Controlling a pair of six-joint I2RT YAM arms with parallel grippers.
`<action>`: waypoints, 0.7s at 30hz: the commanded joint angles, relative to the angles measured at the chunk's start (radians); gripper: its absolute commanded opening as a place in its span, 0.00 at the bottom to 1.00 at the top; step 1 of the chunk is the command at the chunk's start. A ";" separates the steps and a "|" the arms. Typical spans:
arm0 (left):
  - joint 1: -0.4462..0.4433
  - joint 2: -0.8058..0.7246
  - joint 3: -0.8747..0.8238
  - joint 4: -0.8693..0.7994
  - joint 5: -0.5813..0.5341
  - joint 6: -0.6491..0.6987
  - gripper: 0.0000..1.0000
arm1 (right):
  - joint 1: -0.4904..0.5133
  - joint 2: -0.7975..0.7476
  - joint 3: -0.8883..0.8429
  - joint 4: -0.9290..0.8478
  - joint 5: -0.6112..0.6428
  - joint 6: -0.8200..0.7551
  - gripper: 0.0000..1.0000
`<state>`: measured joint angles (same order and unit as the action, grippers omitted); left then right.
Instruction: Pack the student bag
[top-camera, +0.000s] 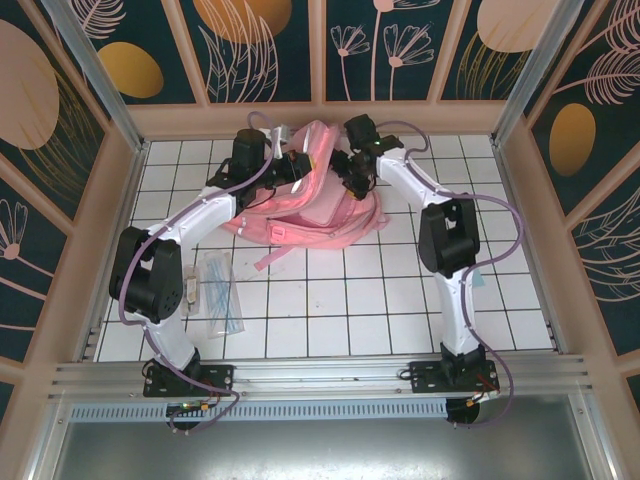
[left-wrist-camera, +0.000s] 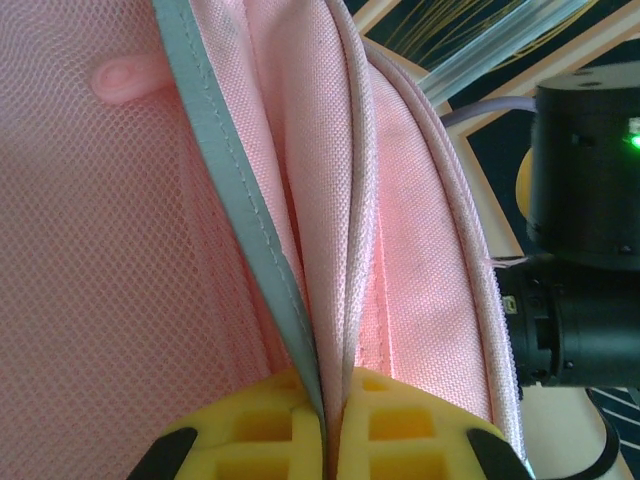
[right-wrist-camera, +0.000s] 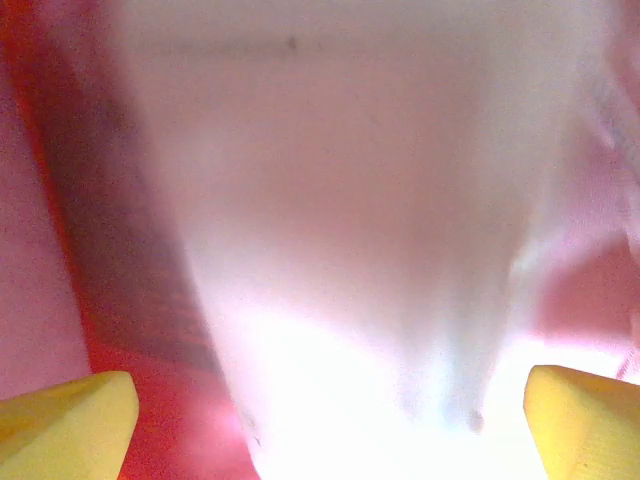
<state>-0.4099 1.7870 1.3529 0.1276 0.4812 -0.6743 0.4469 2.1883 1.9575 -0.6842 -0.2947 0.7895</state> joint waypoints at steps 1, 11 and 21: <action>0.012 -0.066 0.003 0.202 0.007 -0.032 0.00 | -0.019 -0.141 -0.089 0.075 -0.009 -0.005 0.99; 0.023 -0.062 0.003 0.234 0.065 -0.084 0.00 | -0.052 -0.268 -0.380 0.305 -0.117 -0.041 0.66; 0.023 -0.049 0.034 0.226 0.148 -0.112 0.00 | -0.001 -0.077 -0.380 0.562 -0.193 -0.066 0.47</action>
<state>-0.3847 1.7870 1.3296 0.1837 0.5488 -0.7727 0.4400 2.0472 1.5524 -0.2424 -0.4603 0.7410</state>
